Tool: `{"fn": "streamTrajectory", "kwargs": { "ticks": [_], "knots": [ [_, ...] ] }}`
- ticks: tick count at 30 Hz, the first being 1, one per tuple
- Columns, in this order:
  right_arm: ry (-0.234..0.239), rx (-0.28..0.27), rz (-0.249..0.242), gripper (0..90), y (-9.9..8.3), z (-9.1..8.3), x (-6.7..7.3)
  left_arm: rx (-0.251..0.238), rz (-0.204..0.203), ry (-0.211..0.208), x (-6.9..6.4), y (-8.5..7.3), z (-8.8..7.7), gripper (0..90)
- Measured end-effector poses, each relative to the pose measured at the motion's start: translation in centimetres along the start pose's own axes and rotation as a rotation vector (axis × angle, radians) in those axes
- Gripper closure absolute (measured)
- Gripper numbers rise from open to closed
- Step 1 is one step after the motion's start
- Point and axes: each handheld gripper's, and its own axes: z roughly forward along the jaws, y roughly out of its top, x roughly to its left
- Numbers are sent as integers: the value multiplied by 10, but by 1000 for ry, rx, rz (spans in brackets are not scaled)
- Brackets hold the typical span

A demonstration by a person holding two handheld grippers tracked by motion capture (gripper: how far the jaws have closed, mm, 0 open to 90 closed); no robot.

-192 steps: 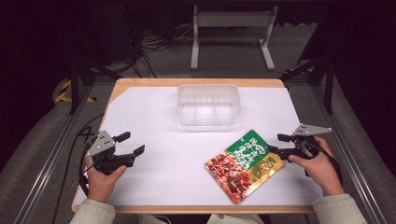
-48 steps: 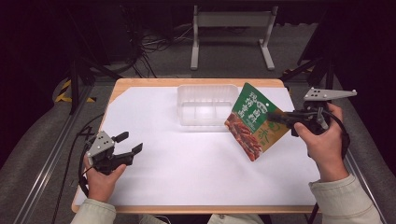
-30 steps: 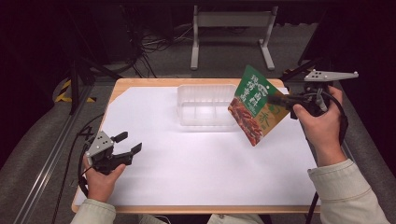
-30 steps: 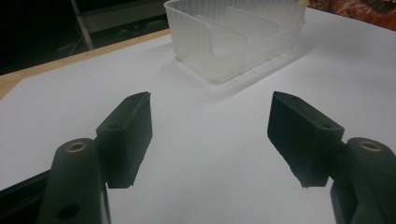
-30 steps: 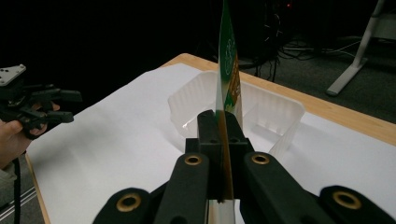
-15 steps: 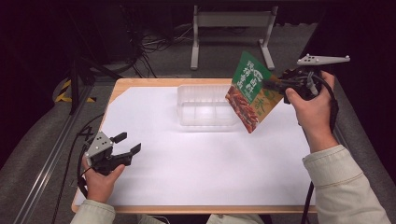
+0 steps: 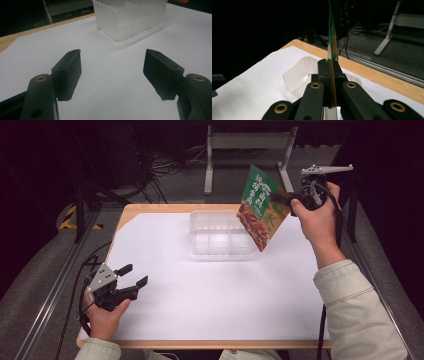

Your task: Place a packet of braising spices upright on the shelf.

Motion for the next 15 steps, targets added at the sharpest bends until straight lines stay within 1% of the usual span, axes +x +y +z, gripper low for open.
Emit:
{"fn": "streamTrajectory", "kwargs": {
  "ticks": [1,7,10,15],
  "knots": [
    [0,0,0,900,0,0,0,1,1,0,0,0,0,316],
    [-17,15,-1,900,6,16,-1,2,2,-4,1,0,1,316],
    [-23,20,-3,900,7,21,-2,0,2,-4,1,0,2,315],
    [-34,31,-4,900,11,33,-2,-2,4,-7,1,1,2,316]
  ]
}}
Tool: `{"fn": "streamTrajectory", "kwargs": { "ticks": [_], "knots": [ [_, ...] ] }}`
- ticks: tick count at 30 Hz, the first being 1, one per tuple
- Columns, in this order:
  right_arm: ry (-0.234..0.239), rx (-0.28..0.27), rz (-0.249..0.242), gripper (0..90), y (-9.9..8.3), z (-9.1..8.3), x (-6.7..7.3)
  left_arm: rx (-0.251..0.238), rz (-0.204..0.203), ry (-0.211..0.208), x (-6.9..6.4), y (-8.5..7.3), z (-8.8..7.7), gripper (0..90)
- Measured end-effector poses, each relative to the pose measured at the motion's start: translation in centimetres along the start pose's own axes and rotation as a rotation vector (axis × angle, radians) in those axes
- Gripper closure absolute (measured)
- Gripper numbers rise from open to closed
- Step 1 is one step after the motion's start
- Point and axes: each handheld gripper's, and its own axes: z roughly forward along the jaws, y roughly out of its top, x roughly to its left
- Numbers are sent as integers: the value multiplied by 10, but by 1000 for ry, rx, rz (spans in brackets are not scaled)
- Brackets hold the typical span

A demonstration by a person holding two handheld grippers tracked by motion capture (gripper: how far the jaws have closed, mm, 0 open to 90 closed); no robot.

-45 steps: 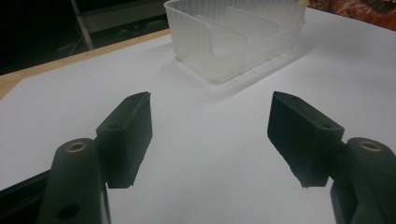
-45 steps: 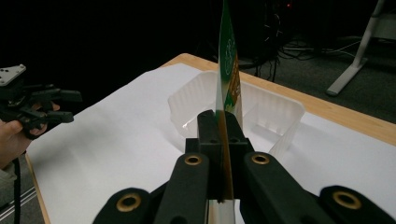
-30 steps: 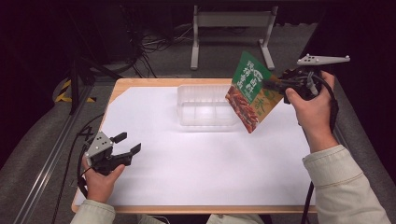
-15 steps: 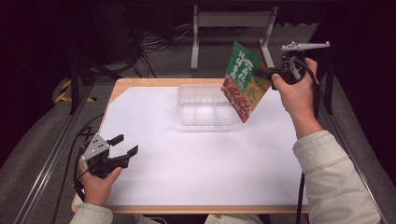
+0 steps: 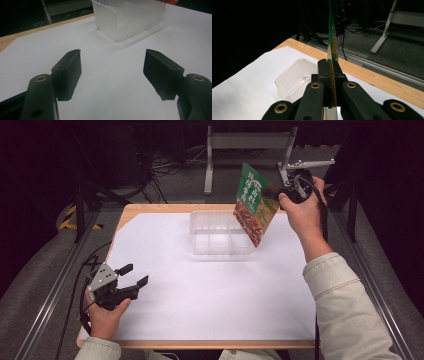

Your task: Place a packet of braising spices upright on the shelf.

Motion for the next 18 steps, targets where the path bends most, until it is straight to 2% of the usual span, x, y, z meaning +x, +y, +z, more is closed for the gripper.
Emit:
{"fn": "streamTrajectory", "kwargs": {
  "ticks": [7,18],
  "knots": [
    [-18,17,-31,900,3,13,4,-1,-6,1,0,0,0,316],
    [-58,33,-53,900,4,25,6,-2,-9,0,0,0,0,315]
  ]
}}
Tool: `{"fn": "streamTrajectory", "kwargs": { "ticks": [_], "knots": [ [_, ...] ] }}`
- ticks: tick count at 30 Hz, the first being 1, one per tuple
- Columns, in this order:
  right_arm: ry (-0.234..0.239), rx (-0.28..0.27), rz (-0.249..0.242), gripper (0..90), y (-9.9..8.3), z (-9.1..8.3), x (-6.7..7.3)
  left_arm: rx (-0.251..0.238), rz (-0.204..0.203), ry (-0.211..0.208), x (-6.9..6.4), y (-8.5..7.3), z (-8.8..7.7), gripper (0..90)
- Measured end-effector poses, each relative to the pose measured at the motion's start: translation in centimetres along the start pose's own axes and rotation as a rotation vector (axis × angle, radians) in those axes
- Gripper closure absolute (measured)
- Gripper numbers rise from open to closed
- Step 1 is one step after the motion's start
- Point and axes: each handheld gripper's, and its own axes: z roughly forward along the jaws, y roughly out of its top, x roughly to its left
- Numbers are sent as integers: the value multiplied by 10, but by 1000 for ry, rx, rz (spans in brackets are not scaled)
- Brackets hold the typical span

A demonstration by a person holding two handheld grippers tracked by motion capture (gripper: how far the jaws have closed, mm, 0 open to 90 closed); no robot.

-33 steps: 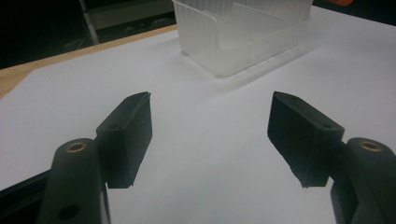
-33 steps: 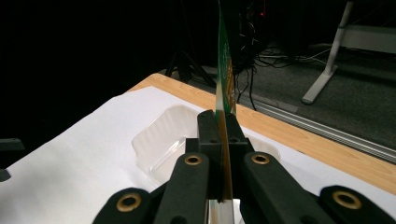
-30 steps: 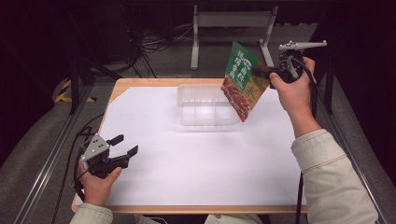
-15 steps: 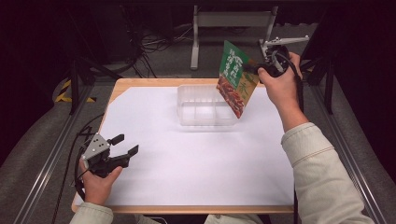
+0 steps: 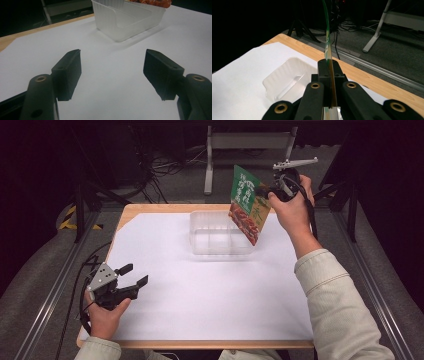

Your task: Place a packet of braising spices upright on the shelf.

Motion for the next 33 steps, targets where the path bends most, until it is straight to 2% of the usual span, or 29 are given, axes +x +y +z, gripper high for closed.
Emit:
{"fn": "streamTrajectory", "kwargs": {
  "ticks": [5,13,17,21,29,33],
  "knots": [
    [-5,2,-6,900,0,5,4,2,5,-3,0,0,0,315],
    [21,-5,-17,900,-1,7,11,1,0,-2,0,0,0,314],
    [-17,-4,-20,900,-2,4,9,2,0,-3,0,0,1,314],
    [-45,0,3,900,-4,0,5,5,6,-6,0,0,2,314],
    [-49,12,-4,900,-5,6,6,5,5,-7,0,0,3,314],
    [-43,-2,-23,900,-3,11,9,1,3,-8,1,0,2,314]
  ]
}}
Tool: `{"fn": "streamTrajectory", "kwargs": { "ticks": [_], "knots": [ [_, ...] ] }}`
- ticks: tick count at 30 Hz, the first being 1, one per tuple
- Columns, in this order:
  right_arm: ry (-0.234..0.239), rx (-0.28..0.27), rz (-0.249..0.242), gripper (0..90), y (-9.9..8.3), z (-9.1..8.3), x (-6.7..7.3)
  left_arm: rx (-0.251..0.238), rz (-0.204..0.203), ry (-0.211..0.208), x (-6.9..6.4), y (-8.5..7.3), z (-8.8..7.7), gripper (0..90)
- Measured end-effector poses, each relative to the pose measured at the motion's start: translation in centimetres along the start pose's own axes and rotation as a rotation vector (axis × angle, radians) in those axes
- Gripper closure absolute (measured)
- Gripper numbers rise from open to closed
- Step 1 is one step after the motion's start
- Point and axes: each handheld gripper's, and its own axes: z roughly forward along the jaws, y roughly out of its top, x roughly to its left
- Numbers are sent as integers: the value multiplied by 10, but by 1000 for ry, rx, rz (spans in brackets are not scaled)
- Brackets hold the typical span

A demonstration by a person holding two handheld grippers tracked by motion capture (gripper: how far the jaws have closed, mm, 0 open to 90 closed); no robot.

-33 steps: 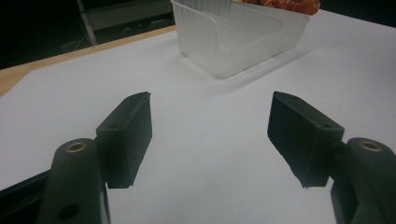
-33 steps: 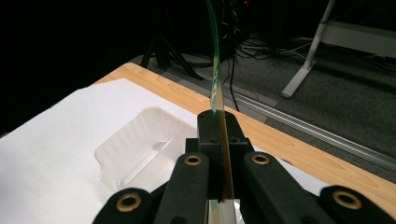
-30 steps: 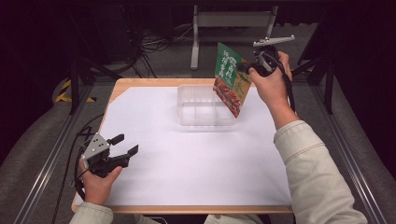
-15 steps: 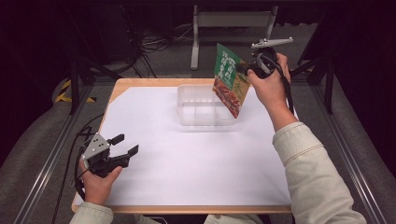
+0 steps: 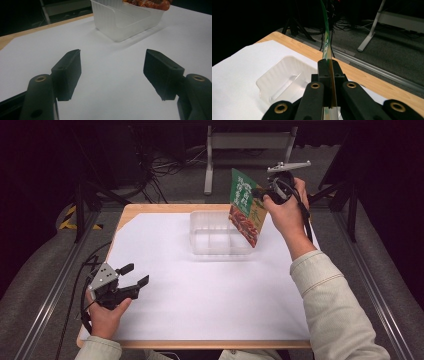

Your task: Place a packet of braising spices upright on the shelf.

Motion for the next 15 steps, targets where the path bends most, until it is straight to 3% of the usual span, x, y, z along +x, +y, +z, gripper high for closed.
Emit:
{"fn": "streamTrajectory", "kwargs": {
  "ticks": [15],
  "knots": [
    [-24,-6,-80,900,2,13,3,3,-5,2,0,0,-1,314]
  ]
}}
